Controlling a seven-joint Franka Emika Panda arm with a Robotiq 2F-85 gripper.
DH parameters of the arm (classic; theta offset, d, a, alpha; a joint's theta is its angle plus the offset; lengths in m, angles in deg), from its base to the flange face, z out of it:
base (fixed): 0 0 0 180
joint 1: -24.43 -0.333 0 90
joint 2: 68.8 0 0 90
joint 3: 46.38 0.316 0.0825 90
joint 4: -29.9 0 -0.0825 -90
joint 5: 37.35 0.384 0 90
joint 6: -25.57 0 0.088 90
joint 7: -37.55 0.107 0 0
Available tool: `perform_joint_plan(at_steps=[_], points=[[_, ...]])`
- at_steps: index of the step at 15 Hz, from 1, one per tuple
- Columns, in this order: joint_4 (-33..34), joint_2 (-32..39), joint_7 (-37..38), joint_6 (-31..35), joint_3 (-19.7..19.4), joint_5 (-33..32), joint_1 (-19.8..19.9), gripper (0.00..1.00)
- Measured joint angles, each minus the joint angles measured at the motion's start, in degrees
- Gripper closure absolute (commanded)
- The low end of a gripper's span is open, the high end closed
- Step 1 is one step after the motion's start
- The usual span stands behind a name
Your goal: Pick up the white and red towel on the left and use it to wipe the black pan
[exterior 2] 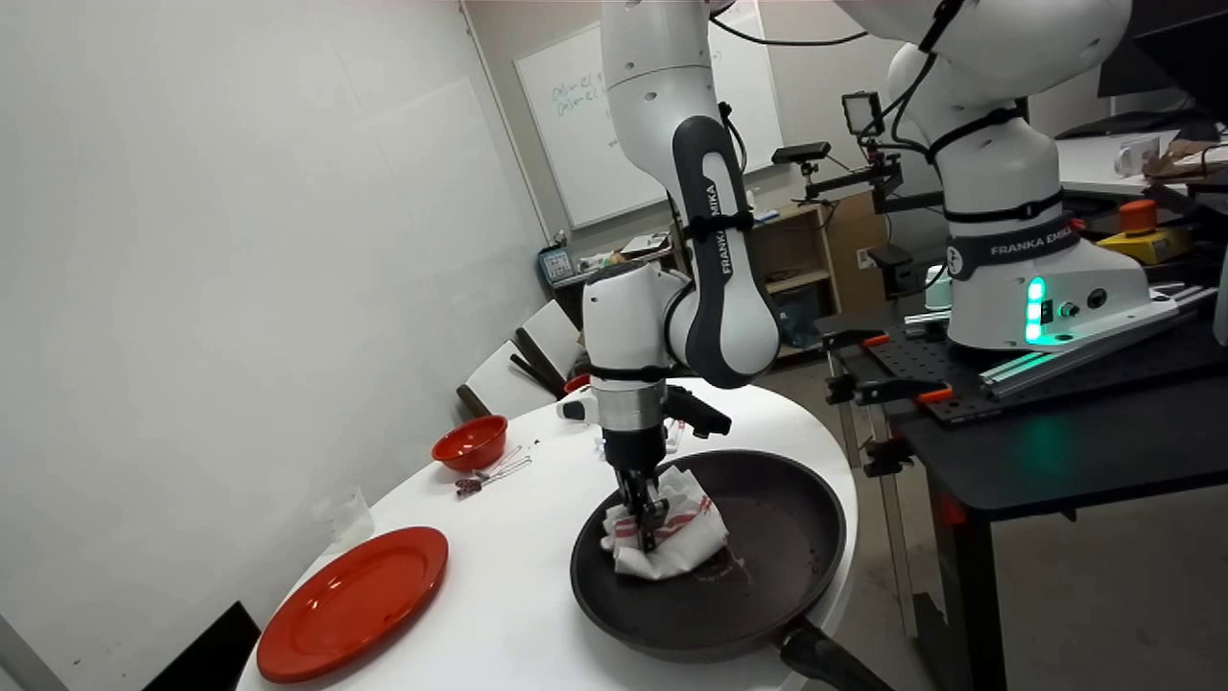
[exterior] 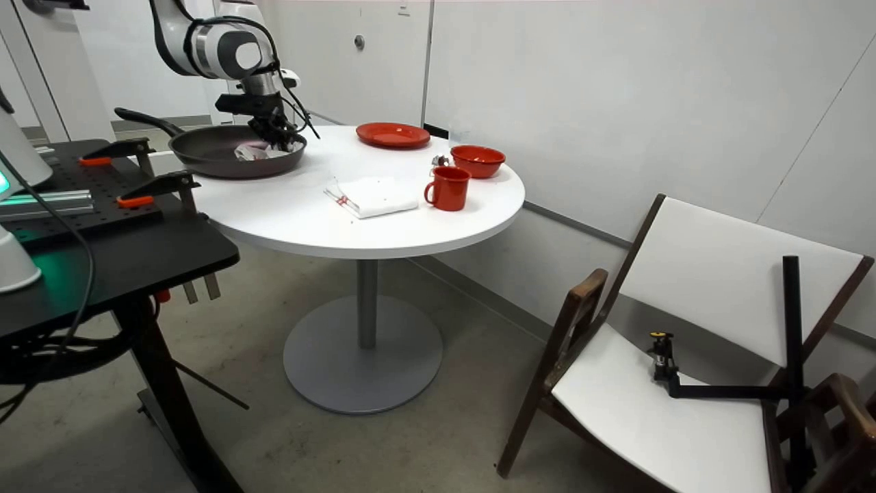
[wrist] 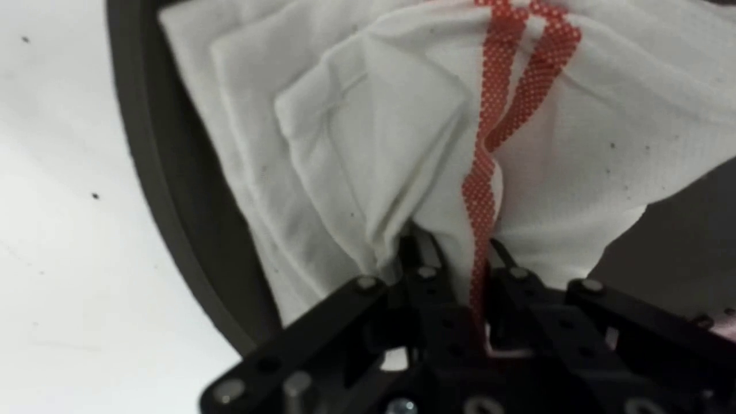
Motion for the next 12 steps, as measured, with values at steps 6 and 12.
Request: perform_joint_plan(at_steps=[6,12], points=[[-4.17,-0.75,-0.16,4.85,0.31,2.31,2.91,0.95],[-6.42,-1.11,-4.11,7.04,5.17,0.41,7.83,0.95]])
